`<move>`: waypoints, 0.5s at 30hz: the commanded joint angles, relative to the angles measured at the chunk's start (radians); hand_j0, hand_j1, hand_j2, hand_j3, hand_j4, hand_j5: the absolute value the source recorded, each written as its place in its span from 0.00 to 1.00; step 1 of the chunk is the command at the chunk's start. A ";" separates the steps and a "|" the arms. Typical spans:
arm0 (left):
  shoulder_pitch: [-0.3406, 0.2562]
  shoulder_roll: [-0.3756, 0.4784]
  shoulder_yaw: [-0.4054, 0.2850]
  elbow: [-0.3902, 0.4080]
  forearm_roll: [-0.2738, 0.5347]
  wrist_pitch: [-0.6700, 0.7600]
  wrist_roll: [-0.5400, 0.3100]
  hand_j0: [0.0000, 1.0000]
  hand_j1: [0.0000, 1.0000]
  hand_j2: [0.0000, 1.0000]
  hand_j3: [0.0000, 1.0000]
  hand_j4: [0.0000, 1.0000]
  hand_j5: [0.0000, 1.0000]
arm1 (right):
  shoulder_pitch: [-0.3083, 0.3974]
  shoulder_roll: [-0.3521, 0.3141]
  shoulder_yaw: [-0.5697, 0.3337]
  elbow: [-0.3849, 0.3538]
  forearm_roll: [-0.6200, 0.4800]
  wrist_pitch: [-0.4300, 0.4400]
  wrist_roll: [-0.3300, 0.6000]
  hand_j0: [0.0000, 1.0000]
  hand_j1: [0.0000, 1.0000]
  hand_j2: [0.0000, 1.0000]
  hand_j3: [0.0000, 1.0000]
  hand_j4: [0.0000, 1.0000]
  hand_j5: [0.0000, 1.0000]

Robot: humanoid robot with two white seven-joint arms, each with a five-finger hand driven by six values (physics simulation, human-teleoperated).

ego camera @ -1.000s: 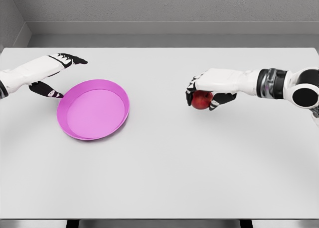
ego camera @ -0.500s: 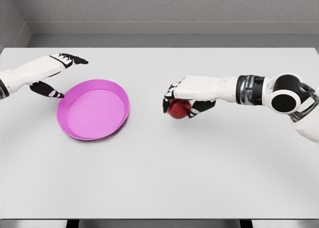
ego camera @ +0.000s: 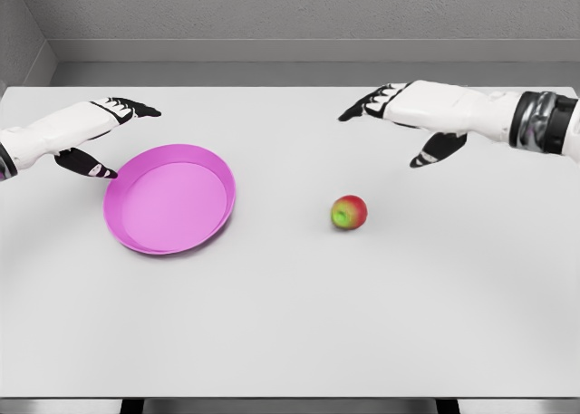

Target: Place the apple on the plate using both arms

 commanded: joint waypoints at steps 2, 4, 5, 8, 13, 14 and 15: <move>0.002 0.001 -0.002 -0.003 0.007 0.001 0.001 1.00 1.00 1.00 1.00 1.00 1.00 | 0.002 -0.100 -0.075 0.016 -0.003 -0.004 0.000 1.00 1.00 1.00 1.00 1.00 1.00; 0.002 -0.001 0.000 -0.006 0.007 0.001 0.002 1.00 1.00 1.00 1.00 1.00 1.00 | 0.034 -0.095 -0.075 0.010 -0.003 -0.003 0.000 1.00 1.00 1.00 1.00 1.00 1.00; 0.002 -0.008 -0.002 -0.003 0.004 0.001 0.001 1.00 1.00 1.00 1.00 1.00 1.00 | 0.057 -0.092 -0.075 0.006 -0.003 -0.004 0.000 1.00 1.00 1.00 1.00 1.00 1.00; -0.008 -0.057 -0.011 -0.043 -0.015 0.001 -0.081 1.00 1.00 1.00 1.00 1.00 1.00 | 0.080 -0.092 -0.075 0.006 -0.003 -0.072 0.000 1.00 1.00 1.00 1.00 1.00 1.00; -0.100 -0.206 -0.068 -0.173 -0.180 0.001 -0.095 1.00 1.00 1.00 1.00 1.00 1.00 | 0.087 -0.091 -0.077 0.016 -0.011 -0.082 0.000 1.00 1.00 1.00 1.00 1.00 1.00; -0.133 -0.232 -0.105 -0.182 -0.186 0.001 -0.114 1.00 1.00 1.00 1.00 1.00 1.00 | 0.087 -0.091 -0.078 0.016 -0.013 -0.082 0.000 1.00 1.00 1.00 1.00 1.00 1.00; -0.155 -0.255 -0.117 -0.184 -0.185 0.001 -0.133 1.00 1.00 1.00 1.00 1.00 1.00 | 0.087 -0.091 -0.080 0.015 -0.013 -0.082 0.000 1.00 1.00 1.00 1.00 1.00 1.00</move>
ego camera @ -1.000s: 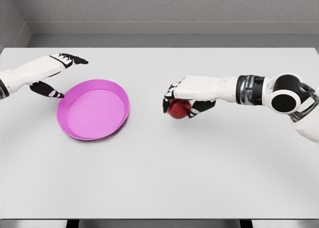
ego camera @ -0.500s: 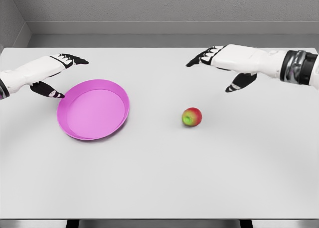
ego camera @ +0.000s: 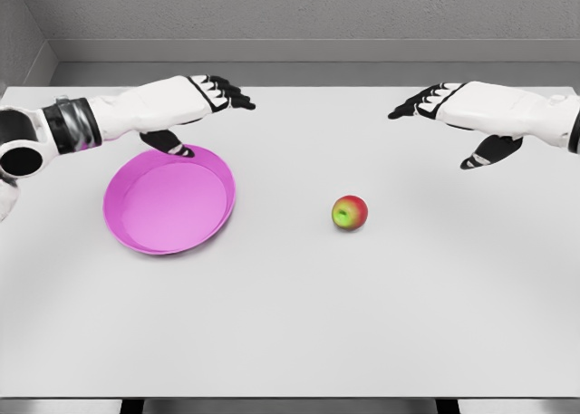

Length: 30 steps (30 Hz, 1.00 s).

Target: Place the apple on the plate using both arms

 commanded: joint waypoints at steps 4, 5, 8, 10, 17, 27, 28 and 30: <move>-0.069 -0.087 -0.165 -0.111 -0.026 0.001 -0.053 1.00 1.00 1.00 1.00 1.00 1.00 | 0.064 -0.008 -0.077 0.023 -0.007 -0.002 0.000 1.00 1.00 1.00 1.00 1.00 1.00; -0.075 -0.098 -0.169 -0.113 -0.026 0.001 -0.056 1.00 1.00 1.00 1.00 1.00 1.00 | 0.101 -0.008 -0.105 0.054 -0.007 -0.002 0.000 1.00 1.00 1.00 1.00 1.00 1.00; -0.106 -0.146 -0.249 -0.111 -0.026 0.001 -0.117 1.00 1.00 1.00 1.00 1.00 1.00 | 0.121 -0.011 -0.118 0.051 -0.007 -0.003 0.000 1.00 1.00 1.00 1.00 1.00 1.00; -0.132 -0.173 -0.292 -0.110 -0.023 0.001 -0.146 1.00 1.00 1.00 1.00 1.00 1.00 | 0.123 -0.014 -0.118 0.026 -0.007 -0.005 0.000 1.00 1.00 1.00 1.00 1.00 1.00; -0.170 -0.253 -0.330 -0.091 -0.023 0.035 -0.194 1.00 1.00 1.00 1.00 1.00 1.00 | 0.193 -0.037 -0.207 0.014 -0.007 -0.006 0.000 1.00 1.00 1.00 1.00 1.00 1.00; -0.186 -0.345 -0.335 0.090 -0.065 0.029 -0.203 1.00 1.00 1.00 1.00 1.00 1.00 | 0.229 -0.034 -0.244 -0.004 -0.007 -0.008 0.000 1.00 1.00 1.00 1.00 1.00 1.00; -0.186 -0.365 -0.341 0.114 -0.074 0.026 -0.203 1.00 1.00 1.00 1.00 1.00 1.00 | 0.230 -0.034 -0.244 -0.004 -0.007 -0.010 0.000 1.00 1.00 1.00 1.00 1.00 1.00; -0.186 -0.371 -0.352 0.130 -0.079 0.024 -0.203 1.00 1.00 1.00 1.00 1.00 1.00 | 0.233 -0.034 -0.246 -0.006 -0.007 -0.010 0.000 1.00 1.00 1.00 1.00 1.00 1.00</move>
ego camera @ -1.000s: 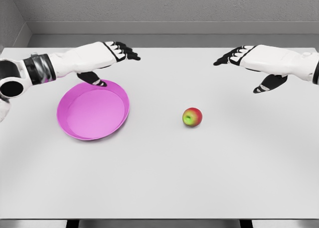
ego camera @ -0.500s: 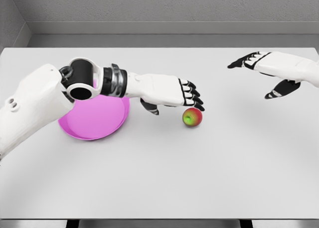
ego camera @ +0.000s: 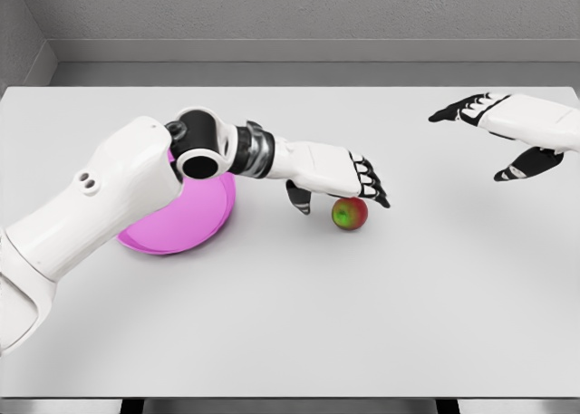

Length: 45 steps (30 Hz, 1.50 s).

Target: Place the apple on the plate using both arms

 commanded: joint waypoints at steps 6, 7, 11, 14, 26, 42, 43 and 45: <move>0.006 -0.026 -0.027 0.052 -0.001 -0.024 0.001 1.00 1.00 1.00 1.00 1.00 1.00 | 0.000 0.005 -0.003 -0.001 -0.004 0.001 0.000 1.00 1.00 1.00 1.00 1.00 1.00; 0.005 -0.026 -0.033 0.052 -0.001 -0.024 0.003 1.00 1.00 1.00 1.00 1.00 1.00 | 0.000 0.006 0.000 -0.001 -0.004 0.001 0.000 1.00 1.00 1.00 1.00 1.00 1.00; 0.002 -0.048 -0.039 0.052 -0.001 -0.022 0.003 1.00 1.00 1.00 1.00 1.00 1.00 | 0.000 0.000 -0.002 -0.023 -0.004 0.001 0.000 1.00 1.00 1.00 1.00 1.00 1.00; 0.002 -0.055 -0.047 0.052 0.000 -0.022 0.003 1.00 1.00 1.00 1.00 1.00 1.00 | 0.000 0.000 0.000 -0.026 -0.004 0.003 0.000 1.00 1.00 1.00 1.00 1.00 1.00; -0.014 -0.089 -0.056 0.149 -0.042 -0.024 0.009 0.85 0.85 0.85 0.85 0.85 0.85 | 0.000 0.000 0.001 -0.030 -0.004 0.003 0.000 1.00 1.00 1.00 1.00 1.00 1.00; -0.014 -0.103 -0.061 0.192 -0.044 -0.024 0.010 0.35 0.35 0.35 0.35 0.35 0.35 | -0.002 -0.003 0.000 -0.032 -0.004 0.003 0.000 1.00 1.00 1.00 1.00 1.00 1.00; -0.014 -0.101 -0.059 0.192 -0.042 -0.024 0.010 0.31 0.31 0.31 0.31 0.31 0.31 | 0.000 -0.003 0.000 -0.032 -0.004 0.003 0.000 1.00 1.00 1.00 1.00 1.00 1.00; -0.014 -0.095 -0.051 0.190 -0.035 -0.024 0.010 0.28 0.28 0.28 0.28 0.28 0.28 | -0.002 0.000 0.000 -0.029 -0.004 0.003 0.000 1.00 1.00 1.00 1.00 1.00 1.00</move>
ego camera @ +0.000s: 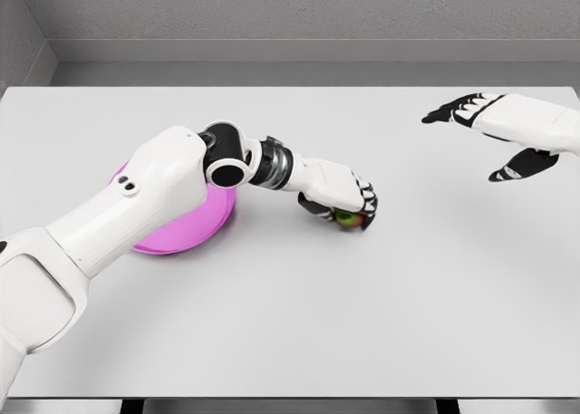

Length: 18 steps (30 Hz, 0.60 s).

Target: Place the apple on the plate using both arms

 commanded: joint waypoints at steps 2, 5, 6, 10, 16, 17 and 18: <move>-0.002 0.011 0.014 -0.002 0.025 0.001 0.004 0.26 0.26 0.26 0.26 0.26 0.26 | 0.000 0.006 -0.002 0.008 -0.004 0.002 0.000 1.00 1.00 1.00 1.00 1.00 1.00; -0.002 0.061 0.036 -0.022 0.072 0.001 0.004 0.20 0.20 0.20 0.20 0.20 0.20 | 0.002 -0.002 -0.003 0.002 -0.004 0.002 0.000 1.00 1.00 1.00 1.00 1.00 1.00; -0.003 0.063 0.037 -0.027 0.074 0.001 0.004 0.20 0.20 0.20 0.20 0.20 0.20 | 0.003 -0.002 -0.003 0.004 -0.004 0.002 0.000 1.00 1.00 1.00 1.00 1.00 1.00; -0.023 0.123 0.037 -0.074 0.125 0.001 0.004 0.19 0.19 0.19 0.19 0.19 0.19 | 0.000 0.006 -0.005 0.008 -0.004 0.002 0.000 1.00 1.00 1.00 1.00 1.00 1.00; -0.020 0.353 0.060 -0.258 0.194 0.001 0.004 0.19 0.19 0.19 0.19 0.19 0.19 | -0.002 0.009 -0.009 0.008 -0.005 0.008 0.000 1.00 1.00 1.00 1.00 1.00 1.00; -0.021 0.402 0.062 -0.292 0.207 0.001 0.004 0.19 0.19 0.19 0.19 0.19 0.19 | 0.000 0.008 -0.009 0.010 -0.005 0.008 0.000 1.00 1.00 1.00 1.00 1.00 1.00; -0.018 0.450 0.073 -0.323 0.226 0.001 0.004 0.19 0.19 0.19 0.19 0.19 0.19 | 0.000 0.008 -0.009 0.010 -0.005 0.008 0.000 1.00 1.00 1.00 1.00 1.00 1.00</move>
